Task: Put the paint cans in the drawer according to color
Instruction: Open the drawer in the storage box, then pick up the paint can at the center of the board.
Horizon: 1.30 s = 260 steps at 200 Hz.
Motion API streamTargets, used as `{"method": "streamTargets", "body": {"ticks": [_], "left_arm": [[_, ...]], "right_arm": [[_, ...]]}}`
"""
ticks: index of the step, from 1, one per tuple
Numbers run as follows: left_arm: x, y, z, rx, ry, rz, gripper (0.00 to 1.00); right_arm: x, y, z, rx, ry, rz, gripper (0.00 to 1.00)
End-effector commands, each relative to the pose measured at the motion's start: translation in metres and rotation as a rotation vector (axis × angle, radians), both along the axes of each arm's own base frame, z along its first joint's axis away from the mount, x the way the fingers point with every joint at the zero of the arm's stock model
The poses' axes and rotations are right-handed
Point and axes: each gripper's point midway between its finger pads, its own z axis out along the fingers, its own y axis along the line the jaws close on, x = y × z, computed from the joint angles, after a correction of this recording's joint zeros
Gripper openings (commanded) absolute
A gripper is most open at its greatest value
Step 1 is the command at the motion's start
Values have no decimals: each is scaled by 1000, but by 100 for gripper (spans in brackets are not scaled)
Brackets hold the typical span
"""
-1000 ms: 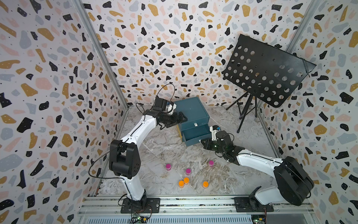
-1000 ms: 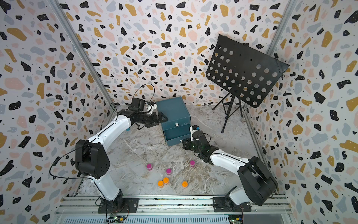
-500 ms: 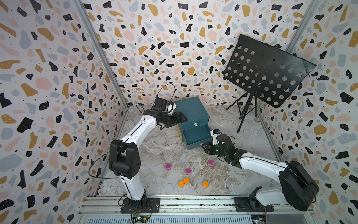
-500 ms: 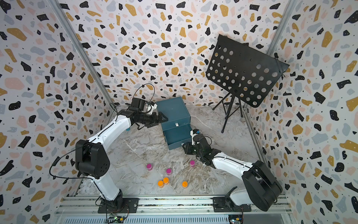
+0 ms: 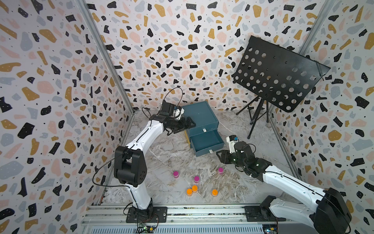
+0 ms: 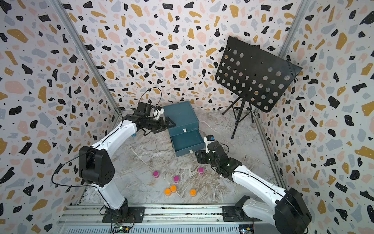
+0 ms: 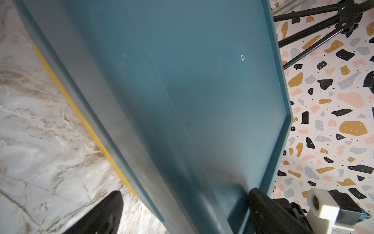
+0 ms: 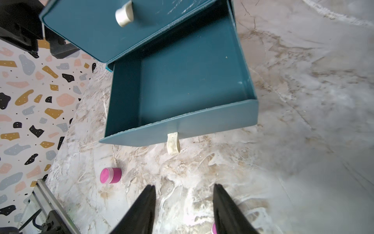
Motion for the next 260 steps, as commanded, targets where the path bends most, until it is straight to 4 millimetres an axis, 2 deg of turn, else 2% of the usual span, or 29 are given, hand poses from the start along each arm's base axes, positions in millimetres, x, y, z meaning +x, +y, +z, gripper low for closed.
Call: {"method": "streamTargets", "body": {"ticks": [1,43,79,107,140,179,219,221,224,260], "left_arm": [[-17,15,-29,101,87,16,99],[-20,18,11,79,-79,16,100],[-25,35,45,152,-235,34,100],[-26,49,55,172,-283,71,100],[-20,68,55,181,-273,128,100],[-12,92,56,171,-276,221,100],[-12,105,58,200,-293,273,100],[-12,105,58,200,-293,273,100],[-12,106,58,202,-295,275,100],[-10,112,54,211,-271,300,100]], "right_arm": [[-6,-11,20,-40,-45,1,52],[-17,-8,50,-23,-93,50,54],[-23,7,71,-31,-122,112,55],[-25,28,80,-45,-138,166,56],[-30,71,85,-82,-143,261,57],[-38,132,64,-113,-97,369,57],[-41,177,29,-147,-21,426,58],[-51,185,27,-150,-18,453,58],[-55,189,24,-159,-12,466,58],[-64,216,-7,-256,52,527,59]]}}
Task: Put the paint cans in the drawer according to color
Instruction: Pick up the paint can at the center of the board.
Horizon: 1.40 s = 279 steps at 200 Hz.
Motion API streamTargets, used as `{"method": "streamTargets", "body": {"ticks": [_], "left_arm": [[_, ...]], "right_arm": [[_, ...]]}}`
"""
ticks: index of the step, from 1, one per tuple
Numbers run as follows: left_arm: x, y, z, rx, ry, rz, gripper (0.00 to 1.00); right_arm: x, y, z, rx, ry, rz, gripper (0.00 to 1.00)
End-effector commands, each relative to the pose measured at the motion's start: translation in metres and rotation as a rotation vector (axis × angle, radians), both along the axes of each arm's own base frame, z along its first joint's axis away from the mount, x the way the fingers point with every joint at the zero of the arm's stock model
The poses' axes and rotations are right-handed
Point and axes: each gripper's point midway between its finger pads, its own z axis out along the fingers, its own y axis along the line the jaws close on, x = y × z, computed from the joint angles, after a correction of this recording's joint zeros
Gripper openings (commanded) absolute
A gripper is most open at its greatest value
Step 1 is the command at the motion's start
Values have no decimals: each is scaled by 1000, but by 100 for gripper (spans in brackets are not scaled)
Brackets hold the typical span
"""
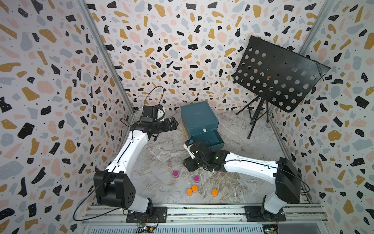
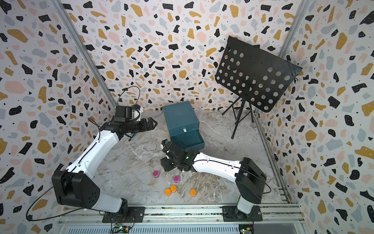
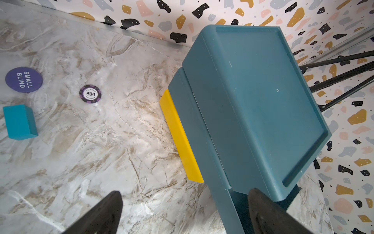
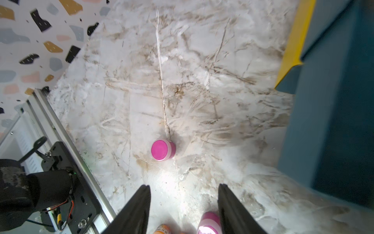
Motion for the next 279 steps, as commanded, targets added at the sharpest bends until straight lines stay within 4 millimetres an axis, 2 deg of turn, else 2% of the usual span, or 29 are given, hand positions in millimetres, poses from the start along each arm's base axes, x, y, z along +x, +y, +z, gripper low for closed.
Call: {"method": "streamTargets", "body": {"ticks": [1,50,103,206,246,279], "left_arm": [[6,8,14,2,-49,33,100],[6,23,17,45,-59,80,100],[8,23,15,1,-46,81,100],[9,24,14,-26,-42,86,100],[9,27,15,-29,-43,92,100],[10,28,14,-32,-40,93,100]], "right_arm": [[-9,15,8,-18,9,41,59],[-16,34,-26,-96,96,83,61],[-26,45,-55,-171,141,122,64],[-30,65,-80,-216,155,151,68],[-26,68,-93,-218,163,117,64],[-22,67,-91,-215,132,97,50]]}}
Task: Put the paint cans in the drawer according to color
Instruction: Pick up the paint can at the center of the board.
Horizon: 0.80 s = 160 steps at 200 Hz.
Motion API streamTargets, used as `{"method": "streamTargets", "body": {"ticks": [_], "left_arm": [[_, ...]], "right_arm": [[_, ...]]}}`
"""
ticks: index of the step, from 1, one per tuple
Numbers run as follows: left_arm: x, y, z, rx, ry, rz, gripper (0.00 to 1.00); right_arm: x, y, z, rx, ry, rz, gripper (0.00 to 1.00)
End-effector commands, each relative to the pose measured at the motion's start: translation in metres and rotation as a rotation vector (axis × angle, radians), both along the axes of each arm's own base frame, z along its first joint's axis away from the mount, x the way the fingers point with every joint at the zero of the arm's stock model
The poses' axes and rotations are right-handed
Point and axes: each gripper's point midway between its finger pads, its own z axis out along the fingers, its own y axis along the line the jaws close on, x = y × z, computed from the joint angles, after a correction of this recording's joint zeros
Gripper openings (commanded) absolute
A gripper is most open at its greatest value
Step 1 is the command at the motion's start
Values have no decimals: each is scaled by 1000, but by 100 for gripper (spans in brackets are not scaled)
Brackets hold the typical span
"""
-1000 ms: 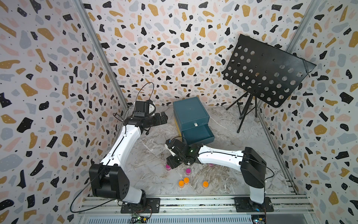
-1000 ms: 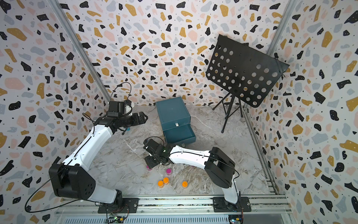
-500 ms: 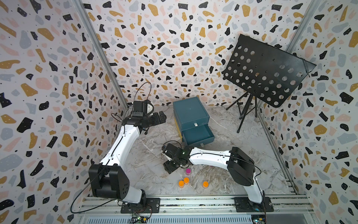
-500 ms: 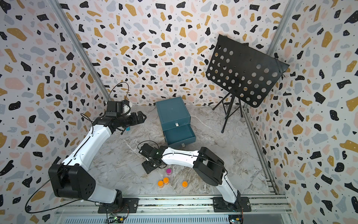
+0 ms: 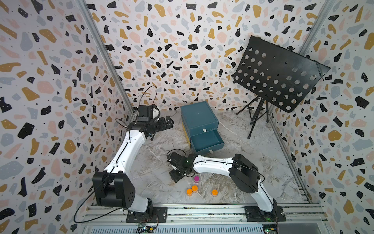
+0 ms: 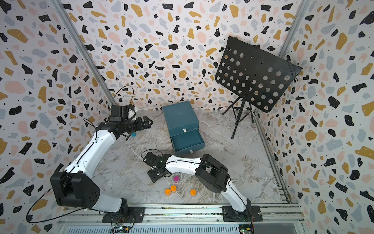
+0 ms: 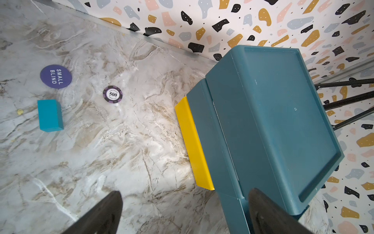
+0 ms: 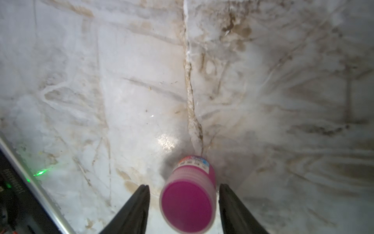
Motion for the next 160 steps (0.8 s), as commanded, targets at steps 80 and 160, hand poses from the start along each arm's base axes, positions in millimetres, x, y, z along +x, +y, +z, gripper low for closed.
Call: {"method": "streamTargets", "body": {"ticks": [80,160], "left_arm": [[6,3,10,-28,-42,6,100],[6,-28,17,-187,-31,-91,100]], "right_arm": [[21,-27,93,102,-233,-57,18],[74,-99,193,157,-306,-181,17]]}}
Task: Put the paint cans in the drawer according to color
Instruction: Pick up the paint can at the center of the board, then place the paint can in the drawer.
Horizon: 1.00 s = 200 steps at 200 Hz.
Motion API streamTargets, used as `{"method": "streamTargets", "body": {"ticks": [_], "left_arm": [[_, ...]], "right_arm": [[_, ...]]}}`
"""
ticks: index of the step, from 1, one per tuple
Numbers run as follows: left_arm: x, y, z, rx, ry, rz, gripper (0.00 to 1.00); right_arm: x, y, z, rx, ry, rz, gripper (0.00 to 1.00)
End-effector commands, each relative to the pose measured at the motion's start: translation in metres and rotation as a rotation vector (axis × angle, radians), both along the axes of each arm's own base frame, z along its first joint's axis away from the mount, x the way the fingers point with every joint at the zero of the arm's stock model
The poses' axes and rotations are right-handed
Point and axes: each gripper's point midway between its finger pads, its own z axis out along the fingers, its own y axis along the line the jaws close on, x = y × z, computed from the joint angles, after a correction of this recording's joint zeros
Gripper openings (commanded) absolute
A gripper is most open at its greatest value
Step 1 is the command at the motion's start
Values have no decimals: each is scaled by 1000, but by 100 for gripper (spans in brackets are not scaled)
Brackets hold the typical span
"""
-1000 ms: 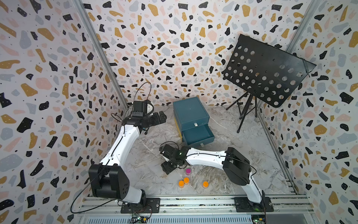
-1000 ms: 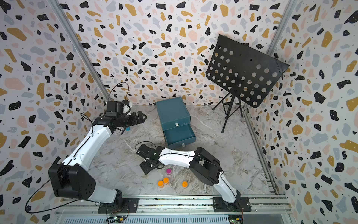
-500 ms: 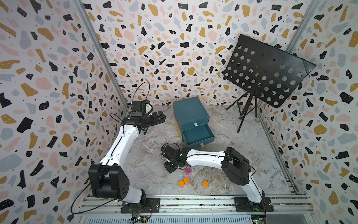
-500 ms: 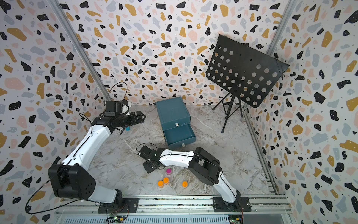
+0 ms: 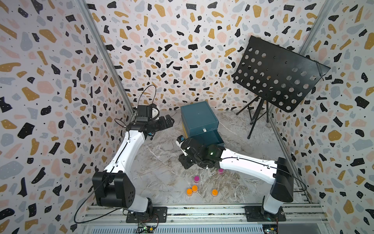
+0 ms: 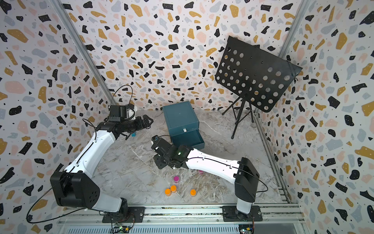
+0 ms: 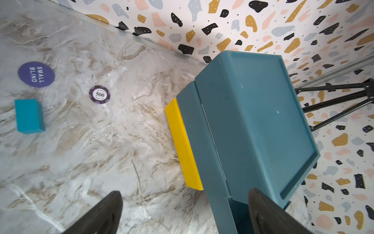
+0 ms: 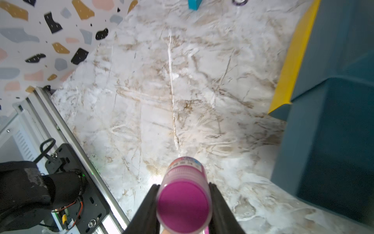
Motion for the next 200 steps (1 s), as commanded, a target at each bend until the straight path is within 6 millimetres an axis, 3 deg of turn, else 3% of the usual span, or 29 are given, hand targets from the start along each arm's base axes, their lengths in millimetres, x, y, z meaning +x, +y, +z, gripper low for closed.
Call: {"method": "streamTargets", "body": {"ticks": [1,50,81,130,139,162,200], "left_arm": [[5,-17,8,-92,-24,-60,100],[-6,-48,3,-68,-33,-200,100],[-7,-48,1,-60,-30,-199,100],[-8,-48,-9,-65,4,-183,100],[-8,-47,-10,-65,12,-179,100],[-7,-46,-14,-59,25,-171,100],[-7,-46,-15,-58,30,-171,100]], "right_arm": [[31,-37,15,-48,-8,-67,17],[77,-77,1,-104,26,-179,16],[91,-78,-14,-138,41,-191,16],[91,-72,-42,-177,91,-179,18],[91,-73,-46,-184,99,-178,21],[88,-74,-51,-187,109,-171,41],[86,-81,-35,-168,73,-180,60]]}}
